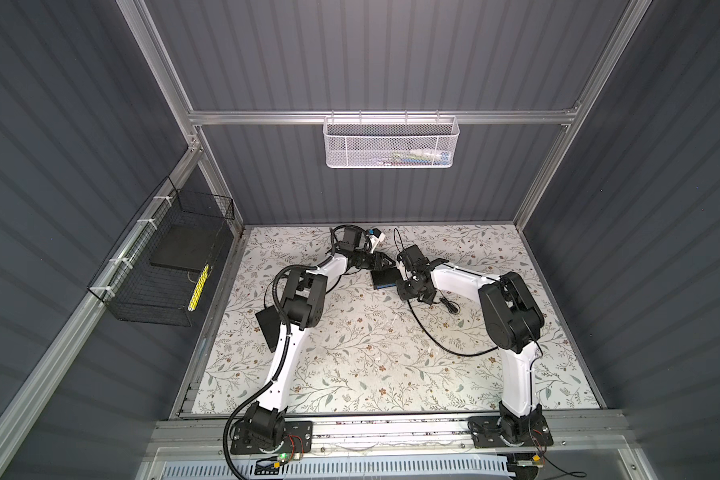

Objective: Insert the plug into the switch port

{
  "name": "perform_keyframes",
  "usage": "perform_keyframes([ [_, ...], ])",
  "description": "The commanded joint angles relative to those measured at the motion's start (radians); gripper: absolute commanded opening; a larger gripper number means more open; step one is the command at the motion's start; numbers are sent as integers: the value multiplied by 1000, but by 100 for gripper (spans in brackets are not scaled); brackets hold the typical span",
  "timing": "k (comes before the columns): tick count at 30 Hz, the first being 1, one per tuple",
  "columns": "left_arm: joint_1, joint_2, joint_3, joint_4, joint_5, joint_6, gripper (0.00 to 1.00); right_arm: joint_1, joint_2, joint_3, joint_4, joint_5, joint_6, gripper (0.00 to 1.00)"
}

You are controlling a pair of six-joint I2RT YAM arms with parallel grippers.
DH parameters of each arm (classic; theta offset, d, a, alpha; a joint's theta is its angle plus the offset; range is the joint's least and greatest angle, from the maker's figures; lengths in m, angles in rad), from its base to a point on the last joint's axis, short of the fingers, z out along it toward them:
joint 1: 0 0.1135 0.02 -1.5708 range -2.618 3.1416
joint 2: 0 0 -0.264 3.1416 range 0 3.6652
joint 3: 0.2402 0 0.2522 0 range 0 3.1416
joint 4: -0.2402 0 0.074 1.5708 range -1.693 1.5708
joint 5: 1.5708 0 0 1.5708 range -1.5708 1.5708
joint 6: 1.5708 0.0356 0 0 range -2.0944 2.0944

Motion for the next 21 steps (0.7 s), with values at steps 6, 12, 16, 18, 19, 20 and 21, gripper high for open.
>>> perform_keyframes([
  [6,-5,-26,-25,-13,14,1,46,3,-14,22,-4,16,-3,0],
  [12,-6,-26,-27,-11,17,0,45,3,-8,40,-10,21,-3,0],
  [16,-10,-24,-31,-2,15,-5,45,6,-10,43,-12,11,5,0],
  [18,-12,-22,-31,4,19,-11,45,9,-7,44,-11,6,11,0],
  [19,-12,-20,-29,4,18,-13,45,11,-5,44,-11,5,13,0],
  [20,-12,-19,-28,4,17,-14,45,12,-2,45,-11,4,15,0],
  [21,-12,-21,-28,6,20,-13,45,14,-1,45,-11,4,15,0],
])
